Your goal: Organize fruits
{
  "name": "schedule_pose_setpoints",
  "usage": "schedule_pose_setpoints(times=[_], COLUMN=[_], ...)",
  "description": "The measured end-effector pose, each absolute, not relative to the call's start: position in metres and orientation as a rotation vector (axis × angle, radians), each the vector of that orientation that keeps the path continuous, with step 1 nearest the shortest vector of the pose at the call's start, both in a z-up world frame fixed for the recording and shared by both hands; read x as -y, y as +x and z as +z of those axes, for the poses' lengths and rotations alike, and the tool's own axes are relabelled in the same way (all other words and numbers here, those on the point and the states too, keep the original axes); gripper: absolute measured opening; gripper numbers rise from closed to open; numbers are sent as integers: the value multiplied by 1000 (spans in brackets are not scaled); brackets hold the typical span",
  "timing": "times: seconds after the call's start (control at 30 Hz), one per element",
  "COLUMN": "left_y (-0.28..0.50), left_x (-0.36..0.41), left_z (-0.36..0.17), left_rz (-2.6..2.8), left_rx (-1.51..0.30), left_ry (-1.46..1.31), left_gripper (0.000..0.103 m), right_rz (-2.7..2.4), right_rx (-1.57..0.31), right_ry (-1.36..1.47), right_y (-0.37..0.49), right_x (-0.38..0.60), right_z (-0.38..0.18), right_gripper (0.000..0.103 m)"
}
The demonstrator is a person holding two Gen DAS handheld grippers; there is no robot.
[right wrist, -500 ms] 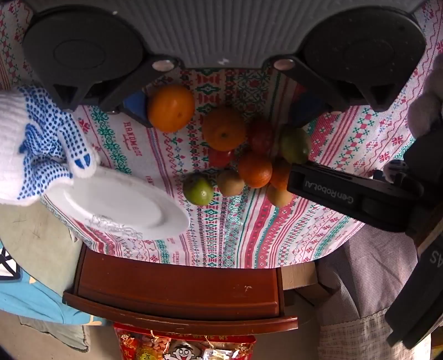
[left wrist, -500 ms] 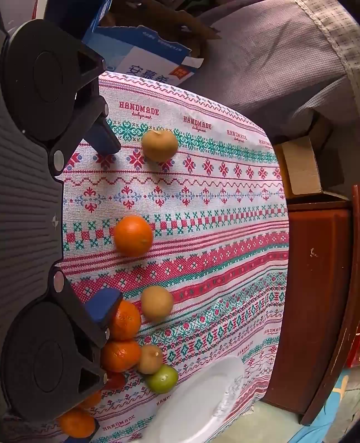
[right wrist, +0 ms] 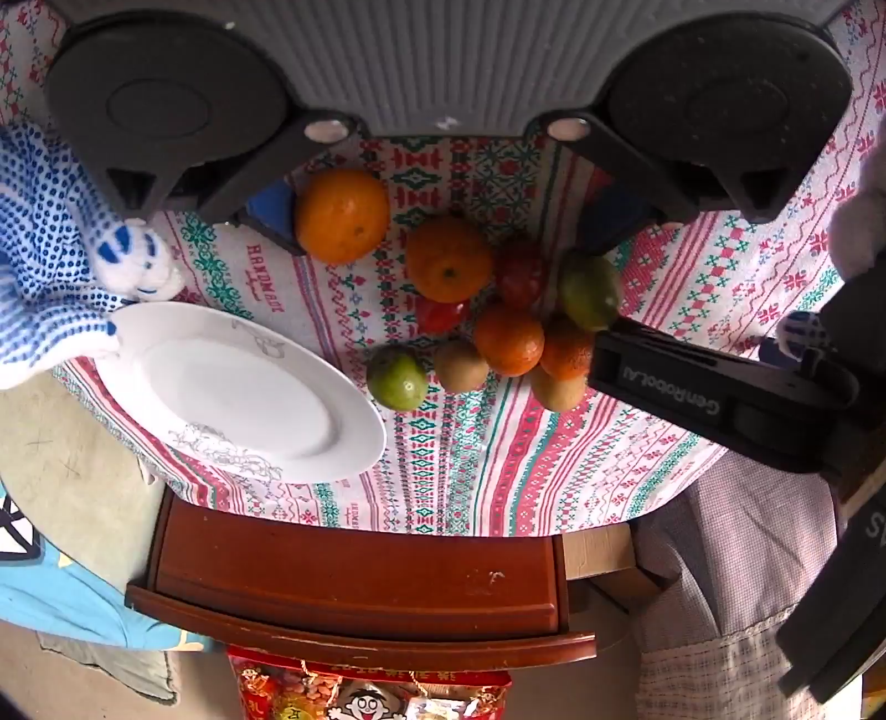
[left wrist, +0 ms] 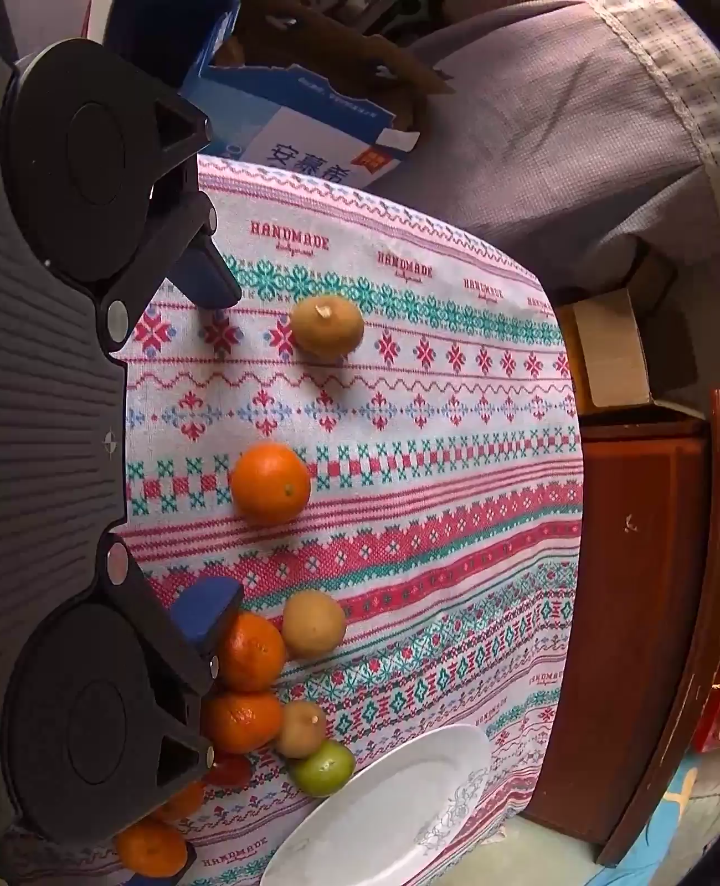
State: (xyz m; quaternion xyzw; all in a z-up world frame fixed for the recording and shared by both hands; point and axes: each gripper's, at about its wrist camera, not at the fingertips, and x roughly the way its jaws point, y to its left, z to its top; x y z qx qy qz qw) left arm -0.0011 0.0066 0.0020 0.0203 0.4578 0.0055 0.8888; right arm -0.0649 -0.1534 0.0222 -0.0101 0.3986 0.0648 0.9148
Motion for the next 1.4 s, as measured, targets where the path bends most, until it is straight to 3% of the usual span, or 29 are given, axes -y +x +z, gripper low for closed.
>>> schedule_pose_setpoints(times=[1.4], left_y=[-26], left_x=[-26], left_z=[37], left_rz=[18], left_rx=[-1009], left_ry=[-37], left_gripper=[103], right_rz=[134], right_rx=[-821], right_ry=[-19], right_y=[-65], right_x=[155], right_z=[24], right_gripper=[103])
